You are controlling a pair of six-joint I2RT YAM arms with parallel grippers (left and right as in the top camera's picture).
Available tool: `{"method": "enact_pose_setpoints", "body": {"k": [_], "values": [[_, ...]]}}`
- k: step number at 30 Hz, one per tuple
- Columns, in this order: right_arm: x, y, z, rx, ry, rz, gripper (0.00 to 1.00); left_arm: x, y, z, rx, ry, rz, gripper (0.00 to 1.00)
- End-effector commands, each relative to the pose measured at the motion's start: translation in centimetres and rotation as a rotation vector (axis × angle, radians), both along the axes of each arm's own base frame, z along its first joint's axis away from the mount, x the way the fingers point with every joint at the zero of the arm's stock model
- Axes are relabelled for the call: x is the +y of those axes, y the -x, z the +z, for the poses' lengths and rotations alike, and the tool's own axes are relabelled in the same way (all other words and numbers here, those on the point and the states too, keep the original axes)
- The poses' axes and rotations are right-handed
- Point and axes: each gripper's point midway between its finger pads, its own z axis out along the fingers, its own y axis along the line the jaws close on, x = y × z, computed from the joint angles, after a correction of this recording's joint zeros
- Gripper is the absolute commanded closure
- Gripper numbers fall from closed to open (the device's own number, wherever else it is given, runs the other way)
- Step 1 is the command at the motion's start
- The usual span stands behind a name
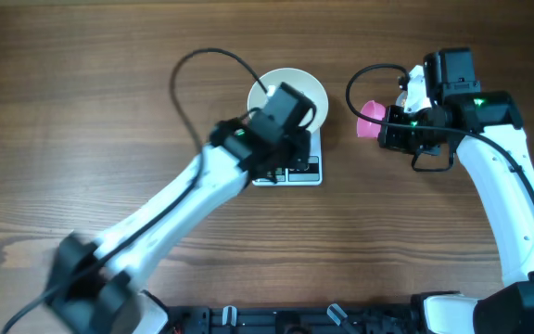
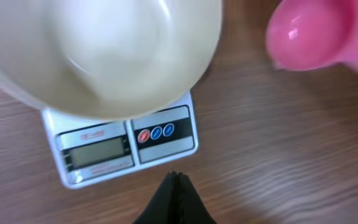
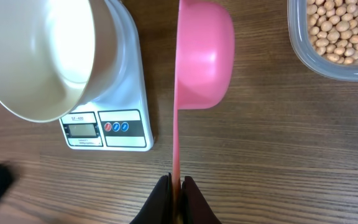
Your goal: Scoop item into bowl and weigh 150g on scale
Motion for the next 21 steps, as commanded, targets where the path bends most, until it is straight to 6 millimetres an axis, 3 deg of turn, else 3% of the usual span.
{"method": "enact_pose_setpoints", "body": {"k": [1, 4, 6, 9, 13, 17, 21], "values": [[0.4, 0.0, 0.0, 0.009, -0.016, 0.005, 0.96, 4.3, -0.7, 3.9, -0.103, -0.039, 0.091, 0.96], [0.4, 0.2, 0.0, 0.017, -0.015, 0.006, 0.96, 9.4, -1.3, 5.2, -0.145, -0.140, 0.220, 0.94], [0.4, 0.2, -0.1, 0.016, -0.012, 0.015, 0.96, 12.4, -1.6, 5.2, -0.135, -0.189, 0.292, 0.81], [0.4, 0.2, -0.1, 0.012, -0.008, 0.029, 0.96, 16.3, -2.0, 4.6, -0.086, -0.227, 0.390, 0.40], [0.4, 0.2, 0.0, 0.006, -0.005, 0.038, 0.96, 22.1, -2.7, 4.0, -0.044, -0.281, 0.549, 0.00], [0.4, 0.4, -0.1, -0.006, 0.017, 0.110, 0.96, 27.0, -3.0, 3.6, -0.010, -0.295, 0.690, 0.00], [0.3, 1.4, -0.4, 0.018, 0.036, 0.178, 0.96, 30.3, -3.0, 3.5, 0.005, -0.296, 0.789, 0.00]]}}
